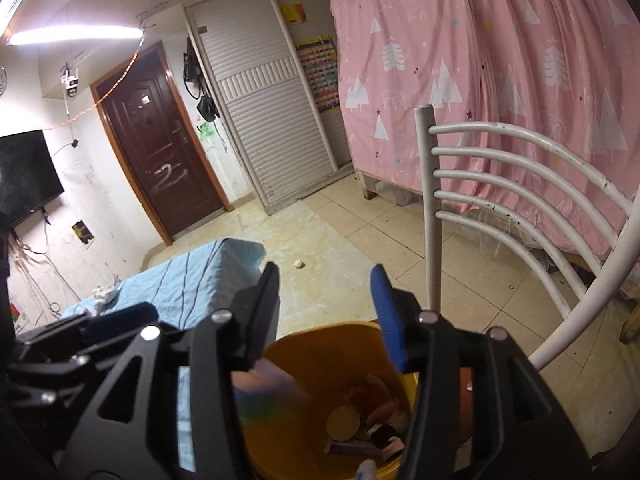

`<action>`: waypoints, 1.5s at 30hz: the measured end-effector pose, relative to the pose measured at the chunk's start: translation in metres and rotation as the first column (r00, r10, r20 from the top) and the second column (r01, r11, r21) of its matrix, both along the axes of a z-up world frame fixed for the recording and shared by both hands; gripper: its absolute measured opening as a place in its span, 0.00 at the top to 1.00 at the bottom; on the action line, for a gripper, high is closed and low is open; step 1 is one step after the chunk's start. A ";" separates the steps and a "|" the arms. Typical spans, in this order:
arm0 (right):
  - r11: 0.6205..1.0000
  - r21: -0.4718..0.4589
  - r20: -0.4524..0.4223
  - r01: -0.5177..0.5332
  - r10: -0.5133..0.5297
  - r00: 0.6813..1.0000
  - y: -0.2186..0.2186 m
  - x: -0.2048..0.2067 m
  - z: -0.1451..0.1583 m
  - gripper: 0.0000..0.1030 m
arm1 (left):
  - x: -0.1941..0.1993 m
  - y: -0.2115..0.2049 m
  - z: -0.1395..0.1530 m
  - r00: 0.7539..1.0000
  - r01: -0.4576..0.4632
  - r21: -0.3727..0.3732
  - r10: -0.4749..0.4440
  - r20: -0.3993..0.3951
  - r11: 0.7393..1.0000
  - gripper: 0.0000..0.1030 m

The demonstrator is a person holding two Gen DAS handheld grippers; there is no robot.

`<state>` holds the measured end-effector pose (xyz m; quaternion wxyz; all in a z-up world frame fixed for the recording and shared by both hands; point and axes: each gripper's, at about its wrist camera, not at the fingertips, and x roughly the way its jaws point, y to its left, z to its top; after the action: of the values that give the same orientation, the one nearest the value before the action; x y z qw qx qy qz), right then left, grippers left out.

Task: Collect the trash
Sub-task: 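Carry both socks to the yellow bin and open both tools, then grasp the black plastic bag on the bed with the right tool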

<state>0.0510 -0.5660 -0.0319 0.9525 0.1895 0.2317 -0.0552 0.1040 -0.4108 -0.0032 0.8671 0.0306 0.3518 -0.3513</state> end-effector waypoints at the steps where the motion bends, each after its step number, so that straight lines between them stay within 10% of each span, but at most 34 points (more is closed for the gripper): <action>1: 1.000 0.002 0.001 -0.005 0.005 1.000 0.001 0.001 0.000 0.45 | 0.000 0.002 -0.001 1.000 -0.007 0.002 0.007 0.001 1.000 0.44; 25: 0.969 0.005 0.018 -0.245 0.245 0.969 0.097 0.016 -0.004 0.15 | -0.018 0.145 0.025 0.959 -0.279 -0.070 0.281 0.020 0.958 0.27; 45: 0.822 0.048 -0.027 -0.567 0.569 0.822 0.252 0.028 -0.006 0.09 | -0.024 0.332 0.016 0.815 -0.577 -0.143 0.579 -0.034 0.804 0.21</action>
<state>0.0791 -0.3136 -0.0375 0.9173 0.1287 0.2976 0.2312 0.0802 -0.0791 0.0131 0.9347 -0.1397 0.3126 -0.0954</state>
